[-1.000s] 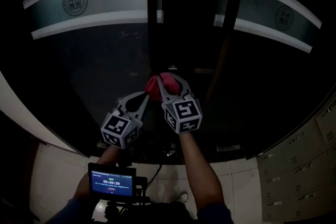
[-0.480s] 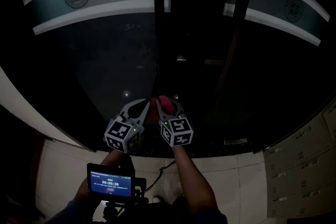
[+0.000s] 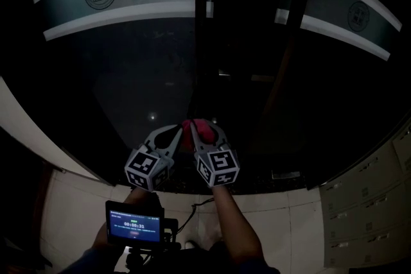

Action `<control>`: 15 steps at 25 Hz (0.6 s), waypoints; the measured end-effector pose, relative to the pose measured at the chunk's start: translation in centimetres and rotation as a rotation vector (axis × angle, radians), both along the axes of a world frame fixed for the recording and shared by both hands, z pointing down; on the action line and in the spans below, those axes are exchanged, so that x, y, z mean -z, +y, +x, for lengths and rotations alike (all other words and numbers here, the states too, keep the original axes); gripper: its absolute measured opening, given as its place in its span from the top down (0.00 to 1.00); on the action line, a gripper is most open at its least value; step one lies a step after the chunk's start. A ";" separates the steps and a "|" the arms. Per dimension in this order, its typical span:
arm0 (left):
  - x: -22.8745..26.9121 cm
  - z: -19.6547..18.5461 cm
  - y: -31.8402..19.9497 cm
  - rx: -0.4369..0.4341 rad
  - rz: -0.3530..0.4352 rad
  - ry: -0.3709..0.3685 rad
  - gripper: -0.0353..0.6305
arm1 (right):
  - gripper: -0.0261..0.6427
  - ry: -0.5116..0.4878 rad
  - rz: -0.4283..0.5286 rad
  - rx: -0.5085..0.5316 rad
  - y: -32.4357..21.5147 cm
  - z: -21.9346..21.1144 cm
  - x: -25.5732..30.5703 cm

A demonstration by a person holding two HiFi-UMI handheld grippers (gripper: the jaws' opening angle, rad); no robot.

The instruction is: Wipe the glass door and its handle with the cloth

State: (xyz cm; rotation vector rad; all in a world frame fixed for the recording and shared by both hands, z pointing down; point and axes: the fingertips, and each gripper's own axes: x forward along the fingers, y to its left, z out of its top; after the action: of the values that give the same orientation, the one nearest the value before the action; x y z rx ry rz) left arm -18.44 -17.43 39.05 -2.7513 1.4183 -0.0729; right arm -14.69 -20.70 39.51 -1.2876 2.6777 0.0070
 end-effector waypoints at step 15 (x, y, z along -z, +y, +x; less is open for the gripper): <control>1.2 4.8 6.6 -0.051 -0.011 0.050 0.93 | 0.84 0.086 0.167 -0.066 11.3 8.9 5.2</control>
State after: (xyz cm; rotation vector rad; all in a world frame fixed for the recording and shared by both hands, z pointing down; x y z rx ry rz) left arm -13.59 -10.86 37.89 -2.8150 1.3623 -0.0105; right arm -5.78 -9.37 34.28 -1.3497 2.6373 0.2949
